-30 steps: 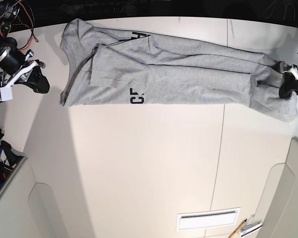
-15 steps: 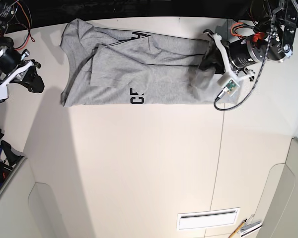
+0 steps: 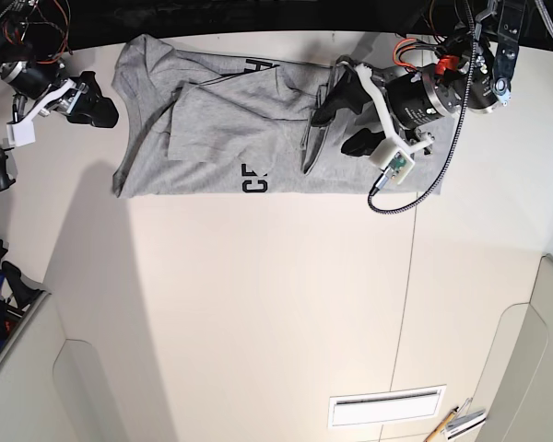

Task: Fold the T-shirt properly
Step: 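Press the folded end flat with the left gripper and withdraw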

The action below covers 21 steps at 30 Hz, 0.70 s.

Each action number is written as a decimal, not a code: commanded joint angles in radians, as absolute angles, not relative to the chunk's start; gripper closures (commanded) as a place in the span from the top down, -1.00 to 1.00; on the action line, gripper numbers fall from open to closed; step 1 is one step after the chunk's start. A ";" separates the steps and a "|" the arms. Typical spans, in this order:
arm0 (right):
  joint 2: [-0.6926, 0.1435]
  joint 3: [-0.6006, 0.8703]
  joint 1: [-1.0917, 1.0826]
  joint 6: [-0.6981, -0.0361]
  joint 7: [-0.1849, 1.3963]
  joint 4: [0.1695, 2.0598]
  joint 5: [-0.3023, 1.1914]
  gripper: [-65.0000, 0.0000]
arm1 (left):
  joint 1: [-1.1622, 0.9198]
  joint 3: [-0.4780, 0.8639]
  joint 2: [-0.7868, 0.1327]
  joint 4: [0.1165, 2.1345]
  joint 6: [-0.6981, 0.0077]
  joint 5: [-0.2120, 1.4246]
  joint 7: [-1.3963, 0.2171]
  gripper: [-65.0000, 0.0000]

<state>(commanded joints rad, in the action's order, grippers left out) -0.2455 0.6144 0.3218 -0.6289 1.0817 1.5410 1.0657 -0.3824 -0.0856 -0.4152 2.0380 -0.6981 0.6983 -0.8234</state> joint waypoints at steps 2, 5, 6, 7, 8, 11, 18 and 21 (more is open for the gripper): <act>-0.235 0.589 0.322 -0.629 1.095 1.533 1.085 0.33 | -0.382 -0.086 -0.415 2.038 -0.698 0.699 -0.847 0.30; -0.216 0.551 0.322 -0.633 1.117 1.533 1.117 0.33 | -0.382 -0.086 -0.415 2.040 -0.698 0.699 -0.857 0.30; -0.210 0.537 0.322 -0.633 1.118 1.533 1.119 0.33 | -0.382 -0.086 -0.416 2.041 -0.698 0.699 -0.857 0.30; -0.201 0.527 0.322 -0.633 1.118 1.533 1.119 0.33 | -0.382 -0.086 -0.415 2.041 -0.698 0.699 -0.857 0.30; -0.189 0.517 0.319 -0.633 1.118 1.533 1.119 0.33 | -0.382 -0.086 -0.415 2.041 -0.698 0.699 -0.857 0.30; -0.148 0.496 0.300 -0.633 1.119 1.533 1.113 0.33 | -0.382 -0.086 -0.415 2.041 -0.698 0.699 -0.857 0.30; -0.116 0.432 0.257 -0.633 1.078 1.533 1.025 0.30 | -0.382 -0.086 -0.416 2.113 -0.698 0.698 -0.858 0.30; -0.116 0.416 0.255 -0.631 1.050 1.533 0.982 -0.40 | -0.382 -0.086 -0.415 2.130 -0.698 0.698 -0.857 0.30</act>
<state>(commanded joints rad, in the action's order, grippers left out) -0.1158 0.4160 0.2554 -0.6312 1.0500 1.5330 0.9817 -0.3817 -0.0856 -0.4152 2.1300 -0.6981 0.6983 -0.8570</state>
